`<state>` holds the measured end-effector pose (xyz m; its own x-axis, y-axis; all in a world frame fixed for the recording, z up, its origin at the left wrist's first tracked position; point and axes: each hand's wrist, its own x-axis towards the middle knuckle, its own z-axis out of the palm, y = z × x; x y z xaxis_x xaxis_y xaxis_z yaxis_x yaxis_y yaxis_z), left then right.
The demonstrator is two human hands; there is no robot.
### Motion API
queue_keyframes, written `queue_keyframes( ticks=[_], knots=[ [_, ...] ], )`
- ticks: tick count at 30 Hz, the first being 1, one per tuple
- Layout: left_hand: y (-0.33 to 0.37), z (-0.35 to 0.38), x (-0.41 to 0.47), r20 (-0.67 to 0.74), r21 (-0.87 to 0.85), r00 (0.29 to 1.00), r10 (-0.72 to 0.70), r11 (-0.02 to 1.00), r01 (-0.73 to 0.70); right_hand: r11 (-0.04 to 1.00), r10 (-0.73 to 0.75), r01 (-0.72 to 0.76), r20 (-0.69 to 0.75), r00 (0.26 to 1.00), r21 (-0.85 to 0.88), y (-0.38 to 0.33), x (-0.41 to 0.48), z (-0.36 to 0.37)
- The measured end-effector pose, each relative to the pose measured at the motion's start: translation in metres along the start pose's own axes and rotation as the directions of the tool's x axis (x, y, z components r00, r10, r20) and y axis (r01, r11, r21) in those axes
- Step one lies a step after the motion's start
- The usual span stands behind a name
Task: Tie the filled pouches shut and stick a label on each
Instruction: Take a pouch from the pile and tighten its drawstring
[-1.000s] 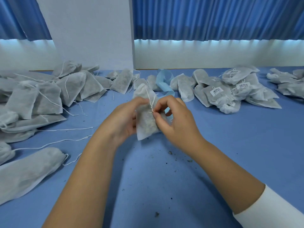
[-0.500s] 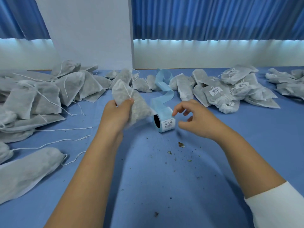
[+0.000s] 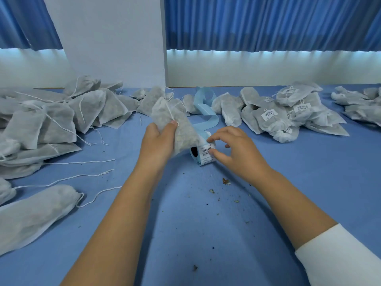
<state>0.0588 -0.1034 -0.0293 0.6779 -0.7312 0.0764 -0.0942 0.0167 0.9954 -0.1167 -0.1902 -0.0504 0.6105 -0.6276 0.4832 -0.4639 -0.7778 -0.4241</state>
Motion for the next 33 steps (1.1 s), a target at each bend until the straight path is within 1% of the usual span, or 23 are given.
queue_keyframes(
  ticks=[3,6,11,14,17,26,33],
  knots=[
    [-0.007,0.012,-0.004,0.089,0.084,0.993,0.078,0.993,-0.085,1.000,-0.020,0.020,-0.027,0.999,-0.006,0.002,0.000,0.002],
    [-0.015,0.016,-0.002,0.148,0.103,0.986,0.078,0.990,-0.094,0.999,-0.040,0.040,-0.075,0.996,0.000,0.002,0.000,0.004],
    [-0.015,0.010,0.005,0.158,0.063,0.987,0.001,0.998,-0.011,0.999,-0.030,0.029,-0.106,0.994,-0.015,0.004,0.001,0.006],
    [-0.015,0.007,0.007,0.178,0.048,0.984,-0.016,0.999,0.008,0.999,0.030,-0.026,-0.101,0.994,0.034,0.004,0.001,0.006],
    [-0.015,0.007,0.006,0.184,0.032,0.983,-0.011,0.999,0.006,0.993,0.083,-0.075,-0.094,0.992,0.090,0.003,0.000,0.005],
    [-0.016,0.008,0.006,0.170,0.069,0.985,0.024,0.997,-0.036,0.990,0.122,-0.113,-0.113,0.986,0.081,-0.001,-0.004,0.003],
    [-0.015,0.008,0.005,0.178,0.084,0.984,0.018,0.996,-0.033,0.985,0.155,-0.146,-0.096,0.983,0.090,-0.004,-0.004,0.002]
  ],
)
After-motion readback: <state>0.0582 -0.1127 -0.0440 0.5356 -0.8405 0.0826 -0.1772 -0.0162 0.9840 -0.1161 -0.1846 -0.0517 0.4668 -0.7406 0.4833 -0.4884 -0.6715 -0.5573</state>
